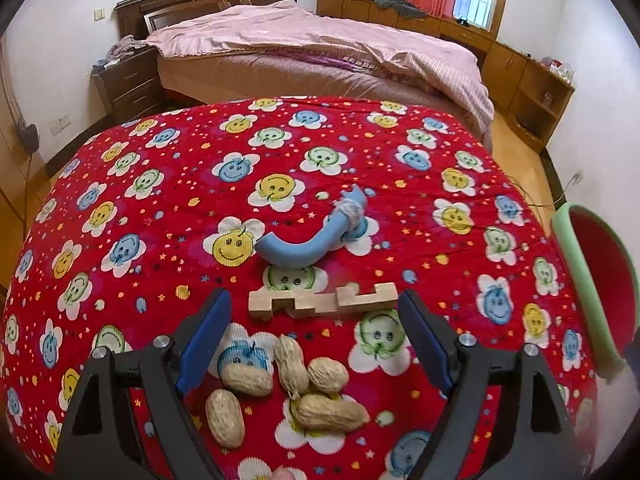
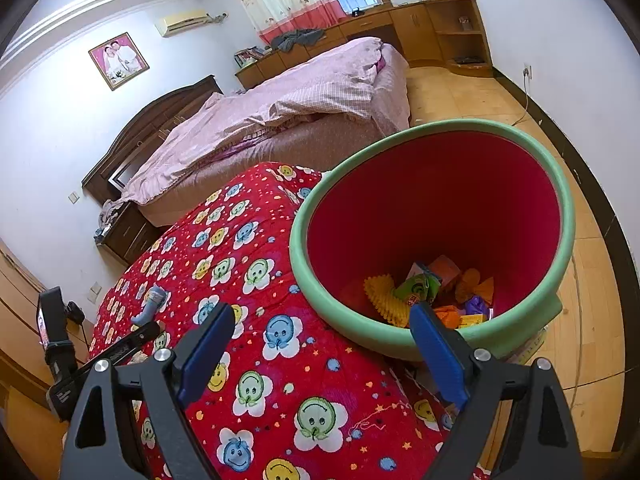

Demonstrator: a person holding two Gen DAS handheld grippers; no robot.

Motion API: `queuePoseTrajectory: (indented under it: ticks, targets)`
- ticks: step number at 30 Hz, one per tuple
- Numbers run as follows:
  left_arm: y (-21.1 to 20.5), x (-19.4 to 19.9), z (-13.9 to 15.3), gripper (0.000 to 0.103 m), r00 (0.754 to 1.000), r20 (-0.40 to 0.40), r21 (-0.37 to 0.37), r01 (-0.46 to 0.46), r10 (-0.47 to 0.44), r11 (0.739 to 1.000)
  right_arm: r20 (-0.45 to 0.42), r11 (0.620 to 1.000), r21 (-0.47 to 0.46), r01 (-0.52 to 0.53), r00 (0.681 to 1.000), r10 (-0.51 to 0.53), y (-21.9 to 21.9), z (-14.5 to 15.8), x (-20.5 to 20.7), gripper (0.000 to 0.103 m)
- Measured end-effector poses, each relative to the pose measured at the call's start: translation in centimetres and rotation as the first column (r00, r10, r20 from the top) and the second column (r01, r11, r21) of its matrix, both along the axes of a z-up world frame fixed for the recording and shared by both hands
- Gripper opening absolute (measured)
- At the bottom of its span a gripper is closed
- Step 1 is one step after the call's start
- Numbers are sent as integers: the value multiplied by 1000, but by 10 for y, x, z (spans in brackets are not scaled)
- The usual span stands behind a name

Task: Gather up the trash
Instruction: 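Move both tools back over the wooden block and blue toy on the quilt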

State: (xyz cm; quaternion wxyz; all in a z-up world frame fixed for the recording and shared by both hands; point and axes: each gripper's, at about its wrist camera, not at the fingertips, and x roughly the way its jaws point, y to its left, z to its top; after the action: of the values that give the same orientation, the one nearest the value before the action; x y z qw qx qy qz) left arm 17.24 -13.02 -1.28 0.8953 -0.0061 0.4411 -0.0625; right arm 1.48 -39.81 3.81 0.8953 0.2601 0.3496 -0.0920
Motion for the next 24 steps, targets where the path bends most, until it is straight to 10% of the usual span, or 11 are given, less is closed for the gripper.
queuePoseTrajectory:
  ticks: [24]
  targets:
    - [54,-17,28,75,997,35,-40,-63,65,997,26,989,-32,-141,990,142,43,12,27,92]
